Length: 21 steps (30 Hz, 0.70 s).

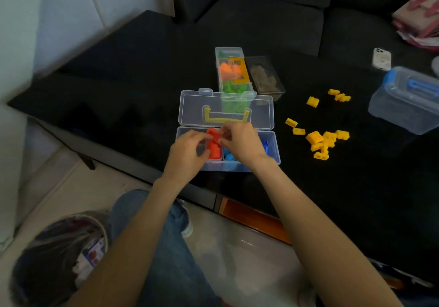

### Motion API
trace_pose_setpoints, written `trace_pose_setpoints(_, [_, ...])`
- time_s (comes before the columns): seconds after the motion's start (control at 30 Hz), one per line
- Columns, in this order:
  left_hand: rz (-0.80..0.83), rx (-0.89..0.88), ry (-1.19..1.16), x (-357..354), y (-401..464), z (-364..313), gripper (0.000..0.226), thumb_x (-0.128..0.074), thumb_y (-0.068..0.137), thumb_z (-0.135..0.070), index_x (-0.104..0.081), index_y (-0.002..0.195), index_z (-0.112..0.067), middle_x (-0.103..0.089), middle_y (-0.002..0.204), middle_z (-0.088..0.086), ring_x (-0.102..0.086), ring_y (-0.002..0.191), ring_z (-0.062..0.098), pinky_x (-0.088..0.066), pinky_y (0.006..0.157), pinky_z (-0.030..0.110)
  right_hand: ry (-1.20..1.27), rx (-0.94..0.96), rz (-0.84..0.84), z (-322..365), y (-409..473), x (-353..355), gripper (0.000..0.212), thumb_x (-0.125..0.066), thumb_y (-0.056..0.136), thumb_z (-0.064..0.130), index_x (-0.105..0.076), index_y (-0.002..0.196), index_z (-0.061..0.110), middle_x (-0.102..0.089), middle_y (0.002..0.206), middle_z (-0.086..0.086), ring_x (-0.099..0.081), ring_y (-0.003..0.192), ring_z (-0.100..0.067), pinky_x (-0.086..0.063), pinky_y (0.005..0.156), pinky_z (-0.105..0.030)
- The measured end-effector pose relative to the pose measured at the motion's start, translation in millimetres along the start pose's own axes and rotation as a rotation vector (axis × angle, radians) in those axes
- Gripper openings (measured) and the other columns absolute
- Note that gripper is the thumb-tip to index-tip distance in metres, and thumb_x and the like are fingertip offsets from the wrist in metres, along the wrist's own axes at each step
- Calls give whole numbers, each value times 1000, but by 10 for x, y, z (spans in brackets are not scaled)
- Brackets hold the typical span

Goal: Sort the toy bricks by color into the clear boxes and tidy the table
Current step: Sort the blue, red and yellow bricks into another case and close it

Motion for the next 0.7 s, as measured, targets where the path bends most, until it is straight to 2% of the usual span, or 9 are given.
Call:
trace_pose_setpoints(0.1, [41,34,-8,-19,29,37,33,-67,79,-2,-65,110,-12,-59,108,4,-55,83,6,-43,72,12,-52,34,65,4,16,-1,15,-64,84,11,-72,96,17,-71,96,-6,-66,90,-26,-53,84,-43])
trace_pose_setpoints(0.2, [53,111,-72,4,52,87,32,-58,82,2,-66,110,-13,-62,108,5,-60,86,10,-52,78,23,-97,55,61,25,28,55,17,-58,89,16,-73,96,14,-72,97,-7,-66,90,-24,-52,85,-41])
trace_pose_setpoints(0.27, [23,129,-87,30,64,79,32,-56,87,-6,-61,118,-14,-59,116,5,-59,95,11,-49,82,23,-92,60,-5,35,61,112,18,-57,90,15,-72,98,11,-70,99,-7,-64,90,-23,-52,85,-39])
trace_pose_setpoints(0.33, [28,113,-41,3,68,70,41,-56,91,-18,-50,131,-15,-51,131,5,-53,112,13,-41,90,21,-78,110,-35,71,81,126,20,-57,90,14,-69,105,12,-66,107,-7,-61,96,-21,-51,85,-36])
trace_pose_setpoints(0.4, [106,90,2,-87,72,73,54,-55,93,-27,-37,142,-13,-41,144,4,-40,130,17,-31,101,25,-133,194,5,115,71,81,23,-54,92,18,-69,110,17,-64,108,-6,-59,100,-22,-50,84,-37])
trace_pose_setpoints(0.47, [161,64,42,-169,55,87,56,-53,94,-31,-34,144,-13,-38,147,6,-32,136,19,-26,107,28,-213,237,36,127,49,25,24,-50,95,22,-69,110,21,-62,106,-5,-56,101,-24,-50,82,-40])
trace_pose_setpoints(0.53, [119,37,87,-185,40,103,54,-55,92,-31,-40,141,-11,-43,144,7,-35,133,21,-28,107,29,-233,251,46,125,54,-3,24,-50,95,21,-70,106,20,-61,104,-6,-56,98,-26,-50,80,-41])
trace_pose_setpoints(0.7, [63,84,45,-167,61,105,48,-65,85,-26,-53,130,-14,-56,125,6,-48,118,22,-36,95,27,-156,277,35,122,66,-64,20,-53,87,8,-70,97,11,-67,96,-11,-62,90,-31,-51,79,-42])
Point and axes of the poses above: each hand's wrist, its own y-axis towards the middle knuckle, its own x-axis out of the back of the hand, z = x × y, the point moved 4 cm from there along y, towards the middle knuckle
